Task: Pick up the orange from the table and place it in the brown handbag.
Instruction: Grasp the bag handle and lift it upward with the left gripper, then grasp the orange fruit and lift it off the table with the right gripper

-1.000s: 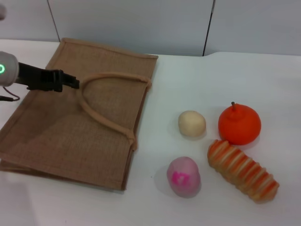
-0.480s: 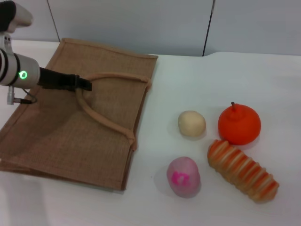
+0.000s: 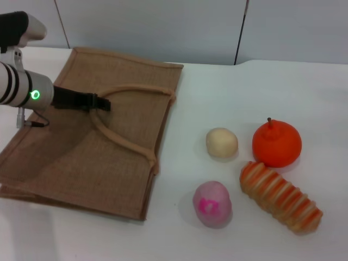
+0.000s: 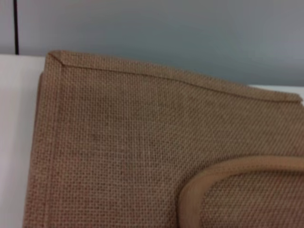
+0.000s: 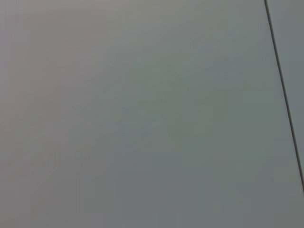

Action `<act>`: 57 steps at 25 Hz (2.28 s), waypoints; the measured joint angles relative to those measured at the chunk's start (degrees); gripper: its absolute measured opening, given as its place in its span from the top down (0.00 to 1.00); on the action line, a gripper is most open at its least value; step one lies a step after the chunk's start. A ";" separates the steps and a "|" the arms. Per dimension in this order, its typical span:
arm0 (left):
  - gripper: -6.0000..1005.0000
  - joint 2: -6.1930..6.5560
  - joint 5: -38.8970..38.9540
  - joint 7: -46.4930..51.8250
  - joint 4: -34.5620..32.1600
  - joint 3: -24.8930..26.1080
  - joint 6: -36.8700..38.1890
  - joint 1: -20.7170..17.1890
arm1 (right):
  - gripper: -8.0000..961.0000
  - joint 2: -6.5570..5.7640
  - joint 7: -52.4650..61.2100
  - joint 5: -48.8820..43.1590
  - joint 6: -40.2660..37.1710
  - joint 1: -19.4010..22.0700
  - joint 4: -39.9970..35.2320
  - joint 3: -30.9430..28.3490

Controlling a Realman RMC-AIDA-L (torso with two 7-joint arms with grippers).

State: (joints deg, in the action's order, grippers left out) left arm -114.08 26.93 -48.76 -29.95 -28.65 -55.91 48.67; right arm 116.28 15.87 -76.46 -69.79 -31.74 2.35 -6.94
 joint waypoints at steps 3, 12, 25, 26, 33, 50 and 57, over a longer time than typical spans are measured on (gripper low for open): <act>0.42 0.00 -0.22 -0.31 0.78 0.00 0.57 0.12 | 0.17 0.00 0.02 0.00 0.00 0.01 0.02 0.00; 0.45 -0.09 -0.16 -0.27 1.17 -0.01 1.04 -0.10 | 0.17 0.09 0.05 0.00 0.00 0.01 0.02 0.00; 0.76 -0.38 0.55 -0.80 0.94 0.40 1.17 -0.27 | 0.17 0.09 0.04 0.00 0.00 0.28 0.02 0.00; 0.78 -0.38 0.55 -0.80 0.94 0.40 1.17 -0.27 | 0.17 0.09 0.04 0.00 0.00 0.32 0.02 0.00; 0.84 -0.77 19.10 -10.59 0.70 0.65 -1.68 -3.92 | 0.17 0.05 0.85 -0.46 -0.08 0.47 0.04 0.96; 0.87 0.05 55.70 -29.88 1.07 0.96 -19.34 -13.41 | 0.17 -0.45 23.09 -23.47 -5.69 -0.53 -15.77 18.28; 0.87 0.09 59.66 -31.62 1.16 1.13 -24.32 -14.49 | 0.17 -0.64 30.57 -38.26 -7.47 -2.91 -19.68 18.55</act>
State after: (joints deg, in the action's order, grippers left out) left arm -113.99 86.59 -80.38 -28.78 -27.52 -80.23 34.18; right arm 115.64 46.44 -114.73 -77.26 -34.65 -17.33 11.61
